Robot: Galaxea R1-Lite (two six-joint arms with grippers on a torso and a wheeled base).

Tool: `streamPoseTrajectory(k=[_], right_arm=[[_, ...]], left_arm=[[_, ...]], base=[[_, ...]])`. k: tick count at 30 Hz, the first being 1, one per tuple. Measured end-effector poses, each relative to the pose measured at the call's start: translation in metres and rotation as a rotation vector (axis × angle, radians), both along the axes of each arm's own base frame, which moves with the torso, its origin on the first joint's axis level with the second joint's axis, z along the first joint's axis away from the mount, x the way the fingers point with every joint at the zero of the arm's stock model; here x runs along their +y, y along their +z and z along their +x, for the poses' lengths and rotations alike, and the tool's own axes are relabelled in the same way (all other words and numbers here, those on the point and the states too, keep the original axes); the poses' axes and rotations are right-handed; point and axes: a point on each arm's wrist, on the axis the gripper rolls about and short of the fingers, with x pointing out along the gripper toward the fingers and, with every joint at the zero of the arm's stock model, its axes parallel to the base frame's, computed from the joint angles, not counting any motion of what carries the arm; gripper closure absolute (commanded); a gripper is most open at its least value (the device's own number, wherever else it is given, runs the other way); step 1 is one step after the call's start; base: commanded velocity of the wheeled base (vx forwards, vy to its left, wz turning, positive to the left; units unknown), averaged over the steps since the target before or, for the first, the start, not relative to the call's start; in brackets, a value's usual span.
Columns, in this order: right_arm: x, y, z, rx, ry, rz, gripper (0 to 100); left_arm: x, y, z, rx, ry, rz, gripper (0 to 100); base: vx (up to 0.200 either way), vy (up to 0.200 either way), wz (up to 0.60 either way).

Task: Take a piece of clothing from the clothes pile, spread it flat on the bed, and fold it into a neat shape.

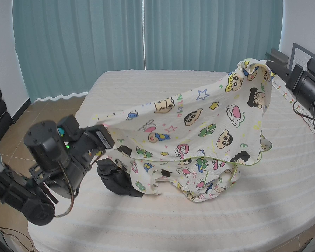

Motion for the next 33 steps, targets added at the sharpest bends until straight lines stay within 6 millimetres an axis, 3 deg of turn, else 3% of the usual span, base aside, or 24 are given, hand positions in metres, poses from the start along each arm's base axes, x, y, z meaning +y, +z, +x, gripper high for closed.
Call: streamPoseTrajectory(k=[1,8,12,15,27,33], right_arm=[[-0.001,0.002,0.000,-0.006,-0.002,0.002,100],[-0.009,0.042,-0.020,-0.109,-0.015,0.030,100],[-0.012,0.050,-0.031,-0.136,-0.015,0.033,100],[-0.013,0.048,-0.036,-0.131,-0.014,0.030,100],[-0.013,0.007,-0.043,0.005,0.004,-0.003,100],[-0.010,0.001,-0.047,0.019,0.021,-0.006,100]], left_arm=[[0.000,0.006,0.001,-0.003,0.001,0.001,100],[0.012,0.101,-0.012,-0.140,0.021,-0.027,100],[0.021,0.127,-0.024,-0.210,0.028,-0.060,100],[0.025,0.128,-0.031,-0.216,0.029,-0.062,100],[0.031,0.075,-0.050,-0.054,-0.007,-0.038,100],[0.029,0.070,-0.057,-0.036,-0.031,-0.065,100]], base=[[0.000,0.000,0.00],[0.000,0.000,0.00],[0.000,0.000,0.00],[0.000,0.000,0.00],[-0.183,0.000,0.00],[-0.200,0.000,0.00]])
